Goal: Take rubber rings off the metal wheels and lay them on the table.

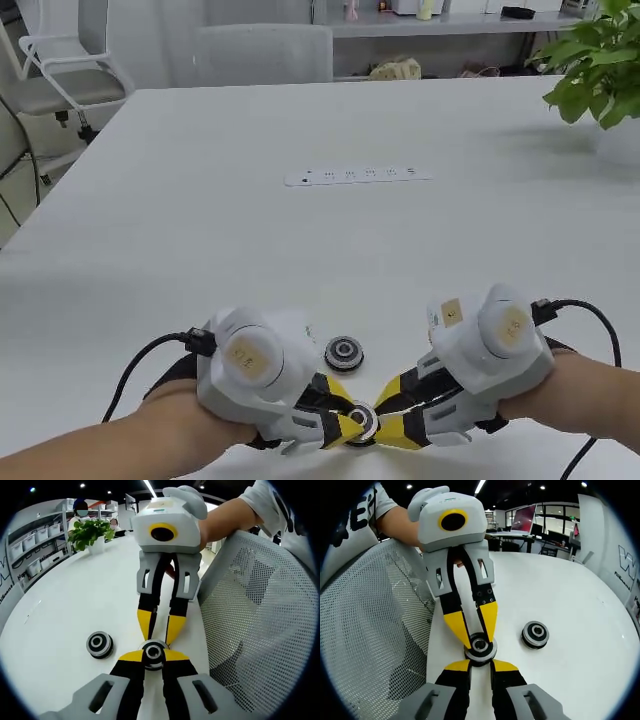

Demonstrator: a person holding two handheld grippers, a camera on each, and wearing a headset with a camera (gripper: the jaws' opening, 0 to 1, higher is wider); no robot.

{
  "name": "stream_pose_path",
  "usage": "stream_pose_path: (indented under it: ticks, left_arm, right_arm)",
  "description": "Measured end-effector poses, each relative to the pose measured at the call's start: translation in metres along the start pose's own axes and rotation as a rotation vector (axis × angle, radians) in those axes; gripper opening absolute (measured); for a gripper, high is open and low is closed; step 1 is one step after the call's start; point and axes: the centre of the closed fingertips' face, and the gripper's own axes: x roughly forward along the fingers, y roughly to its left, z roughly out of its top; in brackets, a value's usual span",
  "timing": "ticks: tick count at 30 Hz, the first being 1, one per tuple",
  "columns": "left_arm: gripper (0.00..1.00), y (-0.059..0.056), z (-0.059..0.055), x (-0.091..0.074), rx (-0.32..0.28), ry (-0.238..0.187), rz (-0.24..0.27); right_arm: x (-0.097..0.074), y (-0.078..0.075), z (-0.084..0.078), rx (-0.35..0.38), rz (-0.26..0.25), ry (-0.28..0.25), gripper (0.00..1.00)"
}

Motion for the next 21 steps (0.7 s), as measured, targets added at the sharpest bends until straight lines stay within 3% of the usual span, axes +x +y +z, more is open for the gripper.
stream_pose_path:
  ticks: [14,21]
  left_arm:
    - [0.07,0.0004,-0.0001,-0.0001,0.000,0.000,0.004]
    - [0.07,0.0007,0.0001,0.0005,0.001,0.000,0.006]
  right_arm:
    - [-0.0008,-0.0018,-0.0030,0.032,-0.006,0.003,0.02]
    - [-0.0049,-0.0057,-0.0063,0.102,-0.005,-0.007,0.00]
